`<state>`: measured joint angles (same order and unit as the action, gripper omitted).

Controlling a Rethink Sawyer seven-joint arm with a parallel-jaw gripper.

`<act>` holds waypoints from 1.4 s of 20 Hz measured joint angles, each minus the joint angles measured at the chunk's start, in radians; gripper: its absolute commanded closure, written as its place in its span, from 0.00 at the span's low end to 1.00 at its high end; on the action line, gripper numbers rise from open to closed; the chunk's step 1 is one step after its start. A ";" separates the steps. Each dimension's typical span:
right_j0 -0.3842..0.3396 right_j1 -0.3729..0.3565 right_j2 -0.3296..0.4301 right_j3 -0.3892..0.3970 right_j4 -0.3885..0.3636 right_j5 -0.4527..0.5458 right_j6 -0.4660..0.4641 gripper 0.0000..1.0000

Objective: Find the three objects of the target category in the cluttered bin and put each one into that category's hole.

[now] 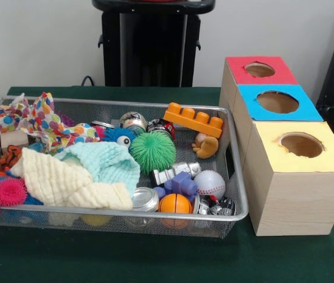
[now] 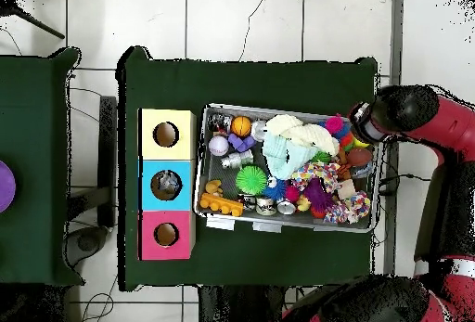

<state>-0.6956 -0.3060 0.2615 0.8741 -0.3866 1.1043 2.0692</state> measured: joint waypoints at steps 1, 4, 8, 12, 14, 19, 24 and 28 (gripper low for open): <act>0.001 -0.005 -0.002 0.009 0.000 0.000 0.000 1.00; 0.004 -0.020 -0.009 0.041 0.001 0.000 0.000 1.00; 0.009 -0.023 -0.009 0.063 0.000 -0.006 0.000 1.00; 0.015 -0.013 -0.009 0.077 0.001 -0.033 0.000 1.00; 0.019 -0.005 -0.009 0.079 0.001 -0.051 0.000 1.00; 0.032 0.023 -0.010 0.080 0.001 -0.101 0.000 1.00; 0.053 0.035 -0.022 0.084 0.001 -0.135 0.000 1.00; 0.067 0.035 -0.039 0.089 0.007 -0.148 0.000 1.00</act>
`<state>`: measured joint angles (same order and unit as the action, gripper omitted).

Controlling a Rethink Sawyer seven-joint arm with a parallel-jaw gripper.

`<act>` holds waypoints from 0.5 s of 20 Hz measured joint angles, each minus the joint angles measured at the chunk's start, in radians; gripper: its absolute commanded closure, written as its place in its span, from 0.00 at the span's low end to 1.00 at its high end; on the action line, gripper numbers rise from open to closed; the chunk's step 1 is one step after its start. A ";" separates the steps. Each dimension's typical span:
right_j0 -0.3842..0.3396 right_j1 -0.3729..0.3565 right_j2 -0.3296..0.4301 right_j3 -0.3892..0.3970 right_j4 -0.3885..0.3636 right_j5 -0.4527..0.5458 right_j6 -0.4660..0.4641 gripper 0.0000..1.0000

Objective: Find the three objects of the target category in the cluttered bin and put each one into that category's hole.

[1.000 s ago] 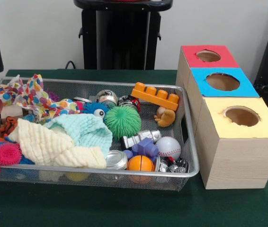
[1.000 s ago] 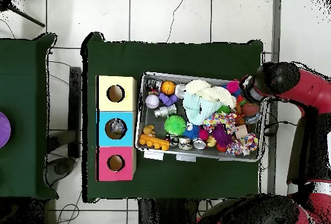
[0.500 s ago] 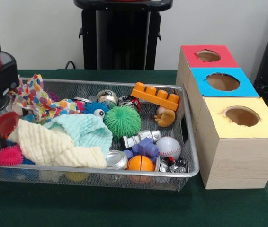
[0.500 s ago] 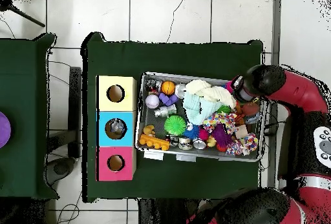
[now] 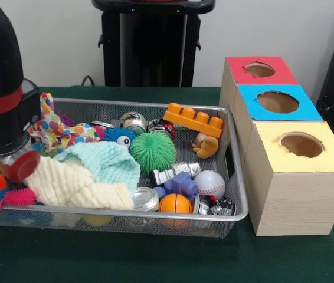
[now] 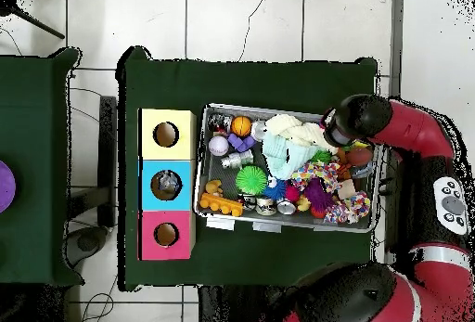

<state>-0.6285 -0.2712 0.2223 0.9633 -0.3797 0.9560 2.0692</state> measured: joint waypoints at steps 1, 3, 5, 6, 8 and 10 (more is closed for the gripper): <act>0.002 0.000 -0.003 0.001 0.002 -0.002 0.000 1.00; 0.009 0.000 -0.013 0.003 0.008 -0.007 0.000 1.00; 0.013 0.000 -0.019 0.004 0.014 -0.008 0.000 1.00; 0.018 -0.001 -0.025 0.005 0.020 -0.009 0.000 1.00; 0.030 -0.004 -0.040 0.012 0.036 -0.009 0.001 1.00; 0.038 -0.008 -0.050 0.022 0.049 -0.009 0.002 1.00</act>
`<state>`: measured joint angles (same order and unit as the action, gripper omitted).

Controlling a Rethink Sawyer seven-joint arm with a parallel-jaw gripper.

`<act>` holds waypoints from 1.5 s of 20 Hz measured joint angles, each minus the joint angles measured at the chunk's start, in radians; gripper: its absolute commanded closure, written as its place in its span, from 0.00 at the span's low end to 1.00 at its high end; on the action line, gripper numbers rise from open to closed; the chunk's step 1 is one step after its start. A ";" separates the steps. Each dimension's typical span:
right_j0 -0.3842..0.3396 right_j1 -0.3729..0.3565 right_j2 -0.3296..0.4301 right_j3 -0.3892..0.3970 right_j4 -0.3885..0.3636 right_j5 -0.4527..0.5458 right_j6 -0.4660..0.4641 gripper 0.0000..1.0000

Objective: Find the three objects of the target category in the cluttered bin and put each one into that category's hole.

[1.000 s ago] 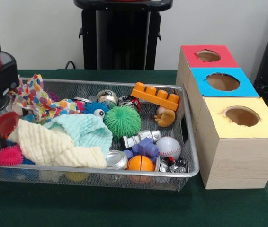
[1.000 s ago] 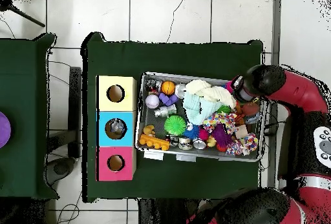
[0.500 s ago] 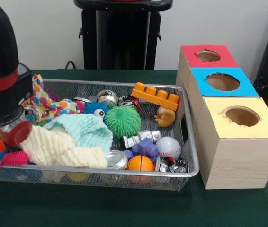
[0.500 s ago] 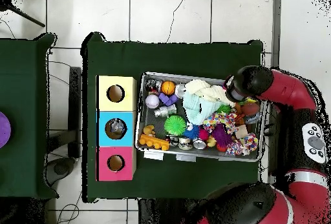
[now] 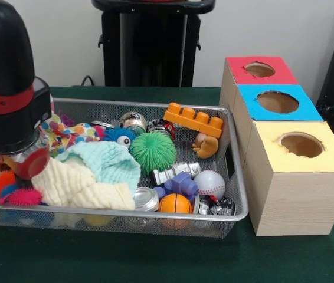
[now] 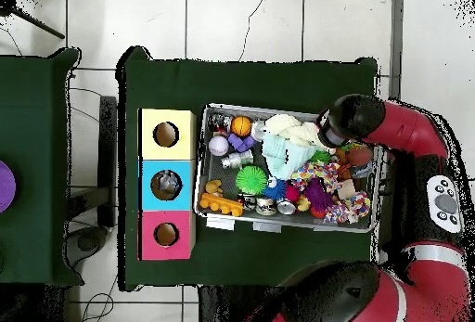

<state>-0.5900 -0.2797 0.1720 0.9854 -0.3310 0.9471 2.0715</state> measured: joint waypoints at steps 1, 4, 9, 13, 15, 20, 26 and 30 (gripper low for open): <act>0.012 -0.009 -0.011 0.021 0.021 0.000 0.003 1.00; 0.025 -0.018 -0.017 0.046 0.043 -0.003 0.006 1.00; 0.071 -0.039 -0.033 0.122 0.112 -0.031 0.015 1.00; 0.112 -0.048 -0.046 0.172 0.164 -0.054 0.021 1.00; 0.140 -0.052 -0.057 0.197 0.199 -0.067 0.022 1.00; 0.179 -0.065 -0.076 0.244 0.262 -0.091 0.023 1.00; 0.221 -0.078 -0.098 0.288 0.332 -0.108 0.031 1.00; 0.263 -0.094 -0.129 0.316 0.387 -0.109 0.046 1.00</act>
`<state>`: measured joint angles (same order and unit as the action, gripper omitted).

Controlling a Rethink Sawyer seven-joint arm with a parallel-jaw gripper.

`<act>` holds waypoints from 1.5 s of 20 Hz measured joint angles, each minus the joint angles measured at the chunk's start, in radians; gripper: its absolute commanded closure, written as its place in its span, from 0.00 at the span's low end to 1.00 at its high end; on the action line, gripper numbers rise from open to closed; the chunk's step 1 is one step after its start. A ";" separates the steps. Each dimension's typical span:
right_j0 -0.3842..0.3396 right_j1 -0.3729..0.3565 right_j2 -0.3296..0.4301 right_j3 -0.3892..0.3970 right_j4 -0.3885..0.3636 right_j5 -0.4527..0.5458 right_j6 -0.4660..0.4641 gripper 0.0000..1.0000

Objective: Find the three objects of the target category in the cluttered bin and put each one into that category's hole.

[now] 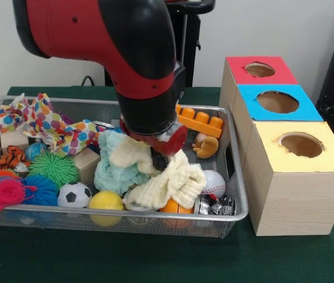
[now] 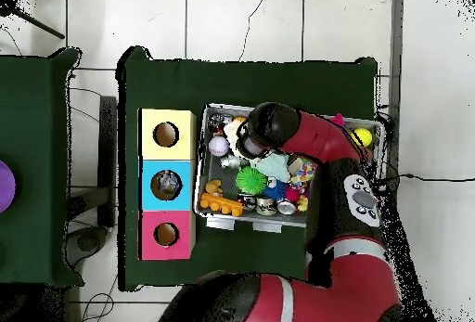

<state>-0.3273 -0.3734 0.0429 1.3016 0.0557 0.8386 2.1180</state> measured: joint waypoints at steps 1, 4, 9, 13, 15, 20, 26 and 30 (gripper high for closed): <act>0.008 -0.004 -0.006 0.006 0.010 0.000 0.006 1.00; 0.032 -0.020 -0.022 0.029 0.046 0.000 0.029 1.00; 0.083 -0.051 -0.053 0.059 0.103 0.000 0.079 1.00; 0.103 -0.066 -0.069 0.069 0.130 0.000 0.100 1.00; 0.118 -0.080 -0.085 0.080 0.146 0.000 0.109 1.00; 0.130 -0.092 -0.114 0.070 0.146 0.032 0.110 1.00; 0.088 -0.061 -0.132 -0.033 0.114 0.175 0.110 1.00; 0.027 -0.018 -0.134 -0.163 0.039 0.317 0.110 1.00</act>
<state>-0.3007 -0.3917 -0.0910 1.1381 0.0944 1.1557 2.2279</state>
